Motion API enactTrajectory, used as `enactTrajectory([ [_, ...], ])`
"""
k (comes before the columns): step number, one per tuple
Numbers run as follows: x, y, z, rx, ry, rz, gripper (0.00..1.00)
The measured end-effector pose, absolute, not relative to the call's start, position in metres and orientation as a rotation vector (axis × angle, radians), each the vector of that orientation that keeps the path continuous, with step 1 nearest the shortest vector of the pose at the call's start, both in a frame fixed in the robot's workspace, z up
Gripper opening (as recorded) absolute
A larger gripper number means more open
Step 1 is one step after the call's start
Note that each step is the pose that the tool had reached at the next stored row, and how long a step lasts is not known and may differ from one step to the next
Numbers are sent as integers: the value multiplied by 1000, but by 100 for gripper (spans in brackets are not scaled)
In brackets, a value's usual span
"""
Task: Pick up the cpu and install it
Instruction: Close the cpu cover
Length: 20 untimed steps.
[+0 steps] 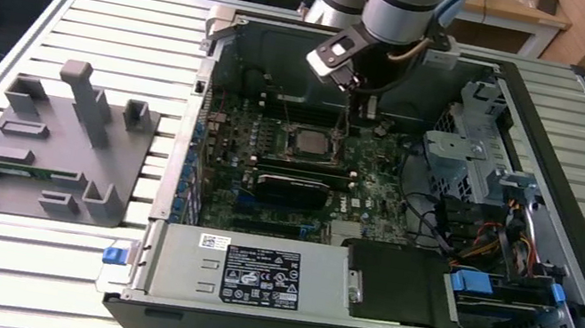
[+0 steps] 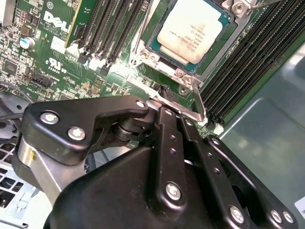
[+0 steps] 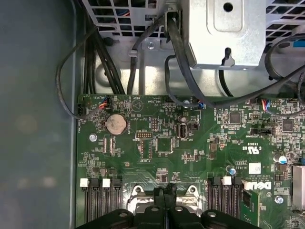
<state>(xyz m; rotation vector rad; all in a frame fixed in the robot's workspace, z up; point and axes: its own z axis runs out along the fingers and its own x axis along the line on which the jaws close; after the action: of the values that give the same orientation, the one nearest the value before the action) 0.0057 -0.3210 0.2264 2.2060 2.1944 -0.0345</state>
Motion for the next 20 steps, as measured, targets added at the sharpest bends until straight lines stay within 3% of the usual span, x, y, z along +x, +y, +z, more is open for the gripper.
enactTrajectory([
  [20, -9, -321, 219, 2206, 2194, -34, 11],
])
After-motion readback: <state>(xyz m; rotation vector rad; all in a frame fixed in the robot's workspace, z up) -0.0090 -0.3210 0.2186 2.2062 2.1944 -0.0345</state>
